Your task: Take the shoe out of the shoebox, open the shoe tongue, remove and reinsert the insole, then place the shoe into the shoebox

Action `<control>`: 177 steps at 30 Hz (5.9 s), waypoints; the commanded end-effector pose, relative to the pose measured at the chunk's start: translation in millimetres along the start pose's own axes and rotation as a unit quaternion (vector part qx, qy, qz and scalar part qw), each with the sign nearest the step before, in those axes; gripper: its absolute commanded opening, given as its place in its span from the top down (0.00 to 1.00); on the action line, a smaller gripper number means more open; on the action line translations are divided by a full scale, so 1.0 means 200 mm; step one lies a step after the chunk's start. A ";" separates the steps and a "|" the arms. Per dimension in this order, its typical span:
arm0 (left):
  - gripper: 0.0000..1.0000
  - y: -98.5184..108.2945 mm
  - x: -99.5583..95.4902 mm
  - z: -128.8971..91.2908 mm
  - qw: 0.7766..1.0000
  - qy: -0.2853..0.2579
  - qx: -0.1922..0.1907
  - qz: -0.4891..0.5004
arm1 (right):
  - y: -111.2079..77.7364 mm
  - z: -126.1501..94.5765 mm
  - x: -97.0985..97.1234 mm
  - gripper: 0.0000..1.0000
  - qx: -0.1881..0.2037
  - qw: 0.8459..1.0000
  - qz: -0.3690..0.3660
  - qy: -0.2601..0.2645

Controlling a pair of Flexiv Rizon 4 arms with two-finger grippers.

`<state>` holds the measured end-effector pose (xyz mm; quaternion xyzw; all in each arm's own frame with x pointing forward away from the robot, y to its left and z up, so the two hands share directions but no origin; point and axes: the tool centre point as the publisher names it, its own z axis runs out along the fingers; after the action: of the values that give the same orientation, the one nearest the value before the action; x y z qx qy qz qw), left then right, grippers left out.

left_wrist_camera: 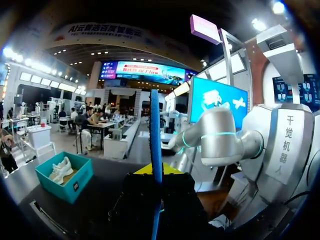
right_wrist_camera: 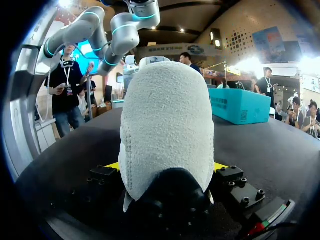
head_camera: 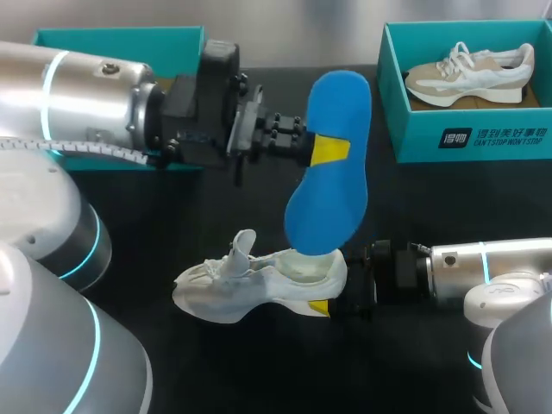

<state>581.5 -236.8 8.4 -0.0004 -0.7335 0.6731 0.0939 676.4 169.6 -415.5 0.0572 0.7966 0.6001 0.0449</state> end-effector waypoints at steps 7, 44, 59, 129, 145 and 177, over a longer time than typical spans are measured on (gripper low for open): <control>1.00 0.03 0.08 -0.20 0.999 0.005 0.035 -0.021 | 0.00 0.00 0.01 1.00 0.003 1.000 0.001 0.001; 1.00 0.00 0.11 -0.20 0.999 -0.010 0.023 -0.045 | -0.01 -0.01 0.00 1.00 0.004 1.000 0.004 -0.002; 1.00 0.00 0.11 -0.20 0.999 -0.010 0.023 -0.045 | 0.05 -0.16 0.00 0.00 0.092 0.995 0.000 -0.033; 1.00 0.00 0.11 -0.20 0.999 -0.010 0.023 -0.045 | 0.46 -0.31 0.01 0.00 0.637 0.769 0.023 -0.042; 1.00 0.00 0.11 -0.20 0.999 -0.010 0.023 -0.045 | 0.48 -0.29 -0.01 0.00 0.620 0.783 0.022 -0.045; 1.00 0.00 0.11 -0.20 0.999 -0.010 0.023 -0.045 | 0.28 0.05 -0.20 0.00 0.568 0.823 -0.017 0.011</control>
<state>567.5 -193.9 15.3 0.0405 -0.7175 0.6854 0.1176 717.1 183.7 -350.4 0.0533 0.9977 0.0399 0.0088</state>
